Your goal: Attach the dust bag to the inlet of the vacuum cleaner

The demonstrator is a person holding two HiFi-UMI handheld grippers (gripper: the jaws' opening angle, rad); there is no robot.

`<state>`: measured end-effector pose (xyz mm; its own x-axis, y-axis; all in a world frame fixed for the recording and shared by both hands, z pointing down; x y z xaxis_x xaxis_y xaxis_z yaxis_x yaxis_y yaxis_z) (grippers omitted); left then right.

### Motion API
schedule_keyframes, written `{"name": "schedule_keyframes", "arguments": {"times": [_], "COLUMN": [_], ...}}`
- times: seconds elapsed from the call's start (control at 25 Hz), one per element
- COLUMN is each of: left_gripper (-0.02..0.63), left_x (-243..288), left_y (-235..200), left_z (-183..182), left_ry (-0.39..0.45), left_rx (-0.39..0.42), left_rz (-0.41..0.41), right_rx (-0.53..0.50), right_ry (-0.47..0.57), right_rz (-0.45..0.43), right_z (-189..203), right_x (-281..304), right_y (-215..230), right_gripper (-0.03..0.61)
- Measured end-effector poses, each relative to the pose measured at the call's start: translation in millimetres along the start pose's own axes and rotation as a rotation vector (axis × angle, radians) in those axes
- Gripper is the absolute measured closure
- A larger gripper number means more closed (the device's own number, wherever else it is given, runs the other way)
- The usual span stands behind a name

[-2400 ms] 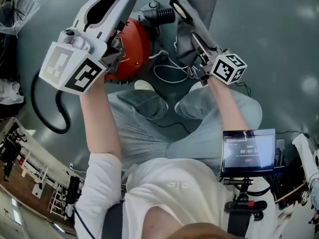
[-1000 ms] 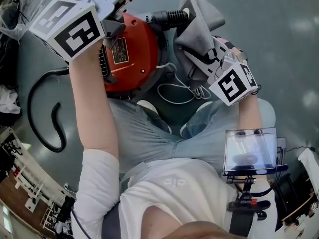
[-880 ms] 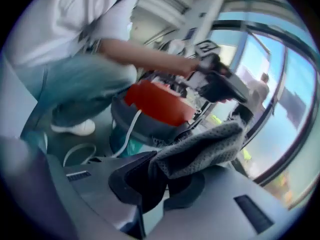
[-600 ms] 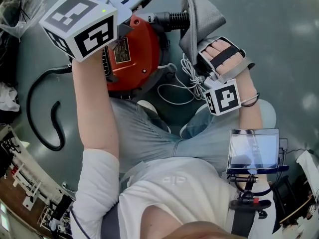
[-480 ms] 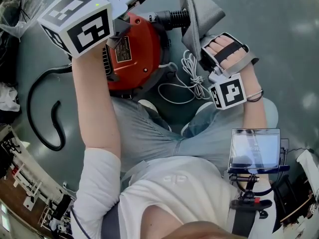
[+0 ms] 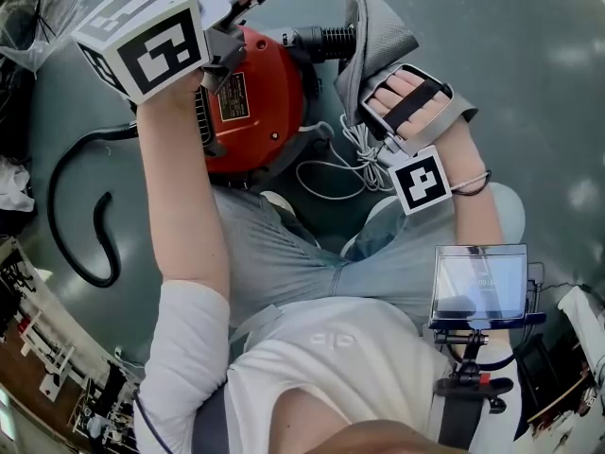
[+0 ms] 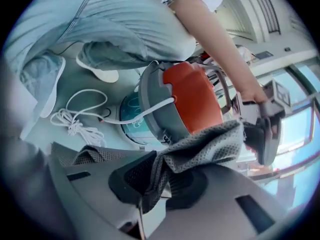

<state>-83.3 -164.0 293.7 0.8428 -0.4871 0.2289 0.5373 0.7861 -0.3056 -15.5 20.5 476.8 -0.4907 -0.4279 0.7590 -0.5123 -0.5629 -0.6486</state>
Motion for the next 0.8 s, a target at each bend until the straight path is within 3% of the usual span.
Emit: {"name": "schedule_keyframes", "arguments": {"times": [0.16, 0.36, 0.44, 0.56, 0.6, 0.64, 0.68, 0.8], "left_gripper": [0.531, 0.531, 0.531, 0.531, 0.531, 0.531, 0.531, 0.530], "left_x": [-1.1, -5.3, -5.5, -5.1, -5.1, -5.4, -5.7, -5.1], "left_y": [-0.7, -3.2, -3.9, -4.6, -5.1, -5.8, -6.5, -5.5], "left_z": [-2.9, -8.2, -8.4, -9.7, -10.2, -10.4, -9.9, -5.9], "left_ry": [0.011, 0.038, 0.042, 0.047, 0.050, 0.052, 0.053, 0.039], "left_rx": [-0.009, -0.046, -0.053, -0.061, -0.064, -0.068, -0.069, -0.060], "left_rz": [0.001, -0.002, -0.002, 0.000, 0.001, -0.001, -0.003, -0.006], "right_rx": [0.378, 0.607, 0.734, 0.903, 1.003, 1.127, 1.231, 1.420], "right_ry": [0.166, 0.298, 0.399, 0.647, 0.712, 0.757, 0.795, 0.899], "right_rz": [0.023, -0.050, -0.072, -0.058, -0.063, -0.081, -0.106, -0.177], "right_z": [5.0, 6.1, 12.2, 13.3, 14.2, 17.3, 22.2, 39.2], "right_x": [-4.1, -18.8, -26.9, -50.4, -56.0, -57.6, -55.9, -43.2], "right_y": [14.1, 18.5, 23.0, 51.3, 61.0, 67.1, 70.1, 74.6], "right_gripper": [0.537, 0.505, 0.457, 0.367, 0.281, 0.252, 0.250, 0.230]}}
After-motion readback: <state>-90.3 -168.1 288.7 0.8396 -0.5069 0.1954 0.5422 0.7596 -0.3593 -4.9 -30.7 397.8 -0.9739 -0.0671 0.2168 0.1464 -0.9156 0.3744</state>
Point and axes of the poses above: the fingertips, and each gripper's own axes: x forward along the fingers, y to its right, z out of its underside, the point moved 1 cm from there along -x, backward along the fingers
